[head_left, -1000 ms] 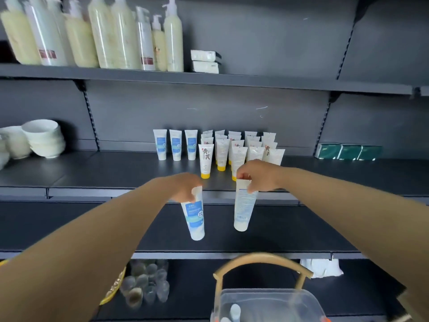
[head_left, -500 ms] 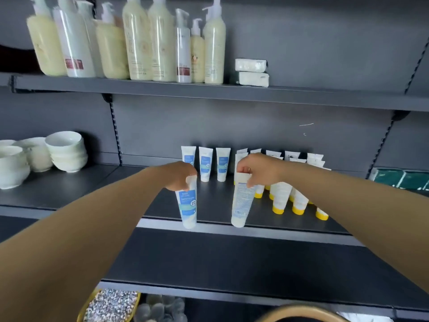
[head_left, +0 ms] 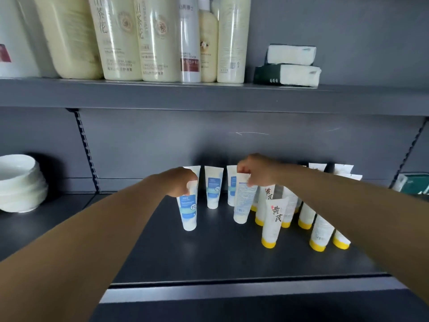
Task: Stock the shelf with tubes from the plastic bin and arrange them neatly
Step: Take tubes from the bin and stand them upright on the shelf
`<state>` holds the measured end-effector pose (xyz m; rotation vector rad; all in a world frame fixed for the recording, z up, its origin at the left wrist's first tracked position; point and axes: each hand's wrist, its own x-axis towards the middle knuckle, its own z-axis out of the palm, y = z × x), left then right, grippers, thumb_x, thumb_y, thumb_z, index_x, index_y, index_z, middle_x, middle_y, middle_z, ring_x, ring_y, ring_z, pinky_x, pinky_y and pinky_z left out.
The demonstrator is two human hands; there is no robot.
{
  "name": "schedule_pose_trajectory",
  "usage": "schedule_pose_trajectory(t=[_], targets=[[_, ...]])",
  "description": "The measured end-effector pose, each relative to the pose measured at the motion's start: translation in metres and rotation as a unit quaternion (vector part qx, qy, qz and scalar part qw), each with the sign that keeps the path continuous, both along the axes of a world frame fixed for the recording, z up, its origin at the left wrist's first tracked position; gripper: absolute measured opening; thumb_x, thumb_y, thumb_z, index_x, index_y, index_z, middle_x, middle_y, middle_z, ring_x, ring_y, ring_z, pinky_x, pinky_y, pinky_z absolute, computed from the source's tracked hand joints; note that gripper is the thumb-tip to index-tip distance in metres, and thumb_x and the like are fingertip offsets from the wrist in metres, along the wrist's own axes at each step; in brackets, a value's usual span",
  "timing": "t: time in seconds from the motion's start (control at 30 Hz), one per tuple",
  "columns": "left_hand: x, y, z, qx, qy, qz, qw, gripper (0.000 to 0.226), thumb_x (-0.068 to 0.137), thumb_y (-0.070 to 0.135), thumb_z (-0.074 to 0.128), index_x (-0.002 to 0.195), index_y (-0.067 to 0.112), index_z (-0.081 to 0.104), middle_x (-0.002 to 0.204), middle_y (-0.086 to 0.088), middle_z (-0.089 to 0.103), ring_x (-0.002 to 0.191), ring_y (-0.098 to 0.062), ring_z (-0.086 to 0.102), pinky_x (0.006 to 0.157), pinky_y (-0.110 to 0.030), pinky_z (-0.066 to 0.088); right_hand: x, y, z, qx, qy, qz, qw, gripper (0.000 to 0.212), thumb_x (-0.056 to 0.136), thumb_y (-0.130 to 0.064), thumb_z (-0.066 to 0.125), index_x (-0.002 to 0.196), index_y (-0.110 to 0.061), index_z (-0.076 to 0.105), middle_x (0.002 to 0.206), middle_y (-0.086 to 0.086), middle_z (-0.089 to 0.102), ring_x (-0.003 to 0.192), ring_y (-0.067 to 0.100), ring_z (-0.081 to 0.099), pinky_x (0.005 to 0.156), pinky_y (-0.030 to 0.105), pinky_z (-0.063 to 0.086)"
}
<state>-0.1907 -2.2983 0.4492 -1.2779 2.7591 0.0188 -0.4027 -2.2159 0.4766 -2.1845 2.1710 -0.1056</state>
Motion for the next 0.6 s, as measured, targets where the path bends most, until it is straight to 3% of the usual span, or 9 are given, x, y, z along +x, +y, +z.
schedule_pose_trajectory(t=[0.17, 0.27, 0.4, 0.6], targets=[[-0.009, -0.034, -0.012, 0.012, -0.001, -0.010, 1.000, 0.045, 0.094, 0.014, 0.048, 0.138, 0.017, 0.040, 0.136, -0.005, 0.047, 0.120, -0.023, 0.047, 0.095, -0.029, 0.039, -0.010, -0.030, -0.010, 0.014, 0.019, -0.025, 0.999, 0.029, 0.080, -0.002, 0.067, 0.106, -0.012, 0.061, 0.105, 0.004, 0.063, 0.086, 0.017, 0.056, 0.064, 0.026, 0.046], [-0.015, -0.043, -0.015, 0.021, 0.021, -0.018, 0.999, 0.038, 0.092, 0.012, 0.049, 0.130, 0.014, 0.048, 0.126, -0.006, 0.053, 0.111, -0.023, 0.053, 0.083, -0.028, 0.042, -0.013, -0.039, -0.014, 0.018, 0.012, -0.040, 0.999, 0.028, 0.081, -0.001, 0.066, 0.106, -0.013, 0.061, 0.101, 0.003, 0.062, 0.083, 0.016, 0.055, 0.054, 0.020, 0.040], [-0.028, -0.049, -0.019, 0.027, 0.036, -0.028, 0.999, 0.032, 0.091, 0.010, 0.050, 0.123, 0.011, 0.052, 0.120, -0.008, 0.055, 0.106, -0.025, 0.055, 0.078, -0.029, 0.041, -0.016, -0.047, -0.023, 0.032, 0.027, -0.050, 0.998, 0.028, 0.081, -0.002, 0.066, 0.107, -0.013, 0.060, 0.100, 0.002, 0.061, 0.084, 0.017, 0.054, 0.055, 0.019, 0.036], [-0.051, -0.053, -0.024, 0.030, 0.036, -0.038, 0.998, 0.039, 0.092, 0.013, 0.052, 0.131, 0.011, 0.047, 0.129, -0.007, 0.052, 0.113, -0.025, 0.052, 0.078, -0.025, 0.037, -0.021, -0.055, -0.034, 0.049, 0.030, -0.048, 0.997, 0.027, 0.081, 0.001, 0.065, 0.104, -0.012, 0.061, 0.096, 0.001, 0.058, 0.085, 0.017, 0.053, 0.058, 0.019, 0.037]])
